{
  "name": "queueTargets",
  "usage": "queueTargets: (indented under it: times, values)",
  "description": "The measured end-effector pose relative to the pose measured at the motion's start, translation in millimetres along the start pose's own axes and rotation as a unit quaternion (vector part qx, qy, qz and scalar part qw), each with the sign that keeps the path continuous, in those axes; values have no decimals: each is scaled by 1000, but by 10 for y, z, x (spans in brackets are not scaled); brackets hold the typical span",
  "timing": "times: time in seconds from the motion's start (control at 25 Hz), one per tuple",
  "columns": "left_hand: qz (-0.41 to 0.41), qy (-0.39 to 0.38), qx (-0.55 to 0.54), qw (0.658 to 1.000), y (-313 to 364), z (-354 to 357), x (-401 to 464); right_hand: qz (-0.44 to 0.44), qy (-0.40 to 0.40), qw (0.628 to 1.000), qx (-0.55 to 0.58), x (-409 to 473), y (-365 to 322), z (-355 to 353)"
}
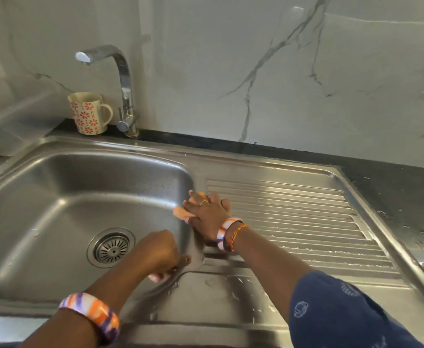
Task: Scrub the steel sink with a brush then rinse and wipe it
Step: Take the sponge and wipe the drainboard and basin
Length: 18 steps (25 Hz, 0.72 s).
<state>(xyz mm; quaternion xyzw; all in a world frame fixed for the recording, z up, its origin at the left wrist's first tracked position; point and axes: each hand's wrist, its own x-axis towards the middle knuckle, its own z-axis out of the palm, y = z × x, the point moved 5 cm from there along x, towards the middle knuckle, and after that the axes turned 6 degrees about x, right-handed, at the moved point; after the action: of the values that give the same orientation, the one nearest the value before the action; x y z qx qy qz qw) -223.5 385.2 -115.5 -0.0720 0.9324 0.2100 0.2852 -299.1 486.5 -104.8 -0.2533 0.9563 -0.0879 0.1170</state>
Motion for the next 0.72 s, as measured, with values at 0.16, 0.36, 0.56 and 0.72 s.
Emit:
queueTargets:
  times: [0.16,0.36,0.56,0.72]
  values:
    - [8,6,196,980,83,-156,-252,2,-20,983,182,-438,-70,1]
    - [82,157,264,948,851,-322,-309,127,70,672,726,-916,804,-395]
    - [194,113,251,941,1693,-55,139,116,197,476,849,-1284,2281,-934]
    - [201,93,284,933,2049,80,490,248,310,701,593,-1161,3216,-1296]
